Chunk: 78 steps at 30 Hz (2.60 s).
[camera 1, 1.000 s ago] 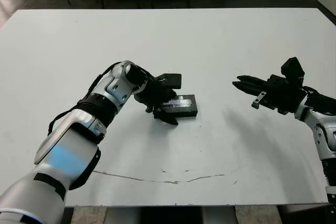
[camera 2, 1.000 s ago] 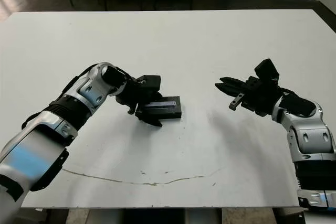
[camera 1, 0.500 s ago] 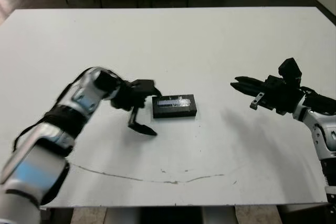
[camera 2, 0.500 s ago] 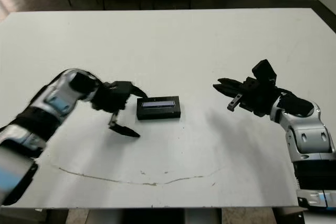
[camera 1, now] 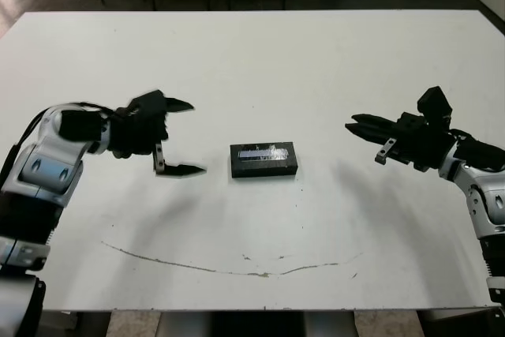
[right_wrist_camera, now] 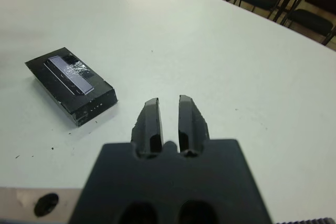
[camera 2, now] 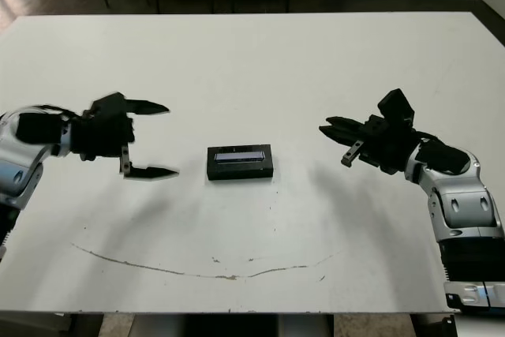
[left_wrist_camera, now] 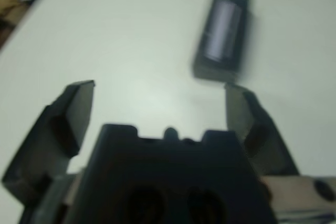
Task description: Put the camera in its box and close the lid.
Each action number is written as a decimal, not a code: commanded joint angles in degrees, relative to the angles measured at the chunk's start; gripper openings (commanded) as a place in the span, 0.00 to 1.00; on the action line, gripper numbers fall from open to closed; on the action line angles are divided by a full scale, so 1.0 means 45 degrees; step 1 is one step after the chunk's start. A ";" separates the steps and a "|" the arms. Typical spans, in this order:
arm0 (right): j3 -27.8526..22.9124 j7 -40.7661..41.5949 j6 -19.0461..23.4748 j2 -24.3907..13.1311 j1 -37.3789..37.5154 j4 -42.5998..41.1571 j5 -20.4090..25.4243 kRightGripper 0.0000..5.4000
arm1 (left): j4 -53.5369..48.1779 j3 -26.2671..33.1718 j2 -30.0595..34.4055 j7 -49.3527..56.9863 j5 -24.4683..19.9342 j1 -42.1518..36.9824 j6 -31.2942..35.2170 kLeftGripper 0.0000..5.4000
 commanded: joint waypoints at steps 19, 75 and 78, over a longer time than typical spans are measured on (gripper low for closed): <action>0.0146 -0.0227 -0.0012 0.0432 0.0045 0.0226 -0.0103 0.00 | -0.6291 -0.2046 -0.6377 0.9234 -0.0491 0.2597 0.6857 0.00; -0.0878 -0.6345 -0.0658 0.3497 0.2833 -0.5001 -0.0413 0.00 | -0.4625 0.3030 -0.4991 1.0969 0.0730 0.4571 -0.1666 0.00; -0.0566 -0.7065 -0.1022 0.3728 0.2987 -0.5072 -0.1219 0.00 | -0.4080 0.3571 -0.4827 1.0880 0.0455 0.5061 -0.2901 0.00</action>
